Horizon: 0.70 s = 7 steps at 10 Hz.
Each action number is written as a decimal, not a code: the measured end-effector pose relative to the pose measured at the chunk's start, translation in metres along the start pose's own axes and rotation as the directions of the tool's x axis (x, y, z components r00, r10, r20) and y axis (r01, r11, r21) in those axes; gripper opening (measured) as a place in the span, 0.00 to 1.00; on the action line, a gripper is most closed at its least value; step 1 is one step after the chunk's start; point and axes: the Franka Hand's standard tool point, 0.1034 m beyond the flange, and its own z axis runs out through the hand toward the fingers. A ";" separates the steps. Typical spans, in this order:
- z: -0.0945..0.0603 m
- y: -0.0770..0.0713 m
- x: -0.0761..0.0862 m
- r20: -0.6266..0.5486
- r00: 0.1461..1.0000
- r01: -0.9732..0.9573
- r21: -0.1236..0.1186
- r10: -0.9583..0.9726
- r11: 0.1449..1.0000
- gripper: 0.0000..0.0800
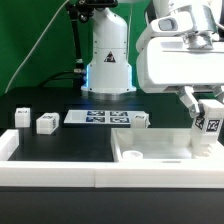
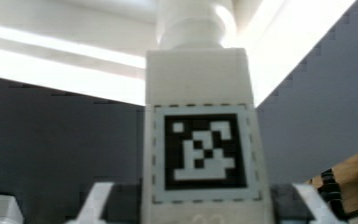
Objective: Assemble one leg
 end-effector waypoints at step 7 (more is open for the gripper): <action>0.007 0.002 -0.015 0.000 1.000 -0.007 -0.011 0.007 1.000 0.37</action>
Offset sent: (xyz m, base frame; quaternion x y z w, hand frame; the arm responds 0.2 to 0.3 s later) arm -0.0037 -0.0006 -0.0077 -0.0031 0.0040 0.0013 1.0000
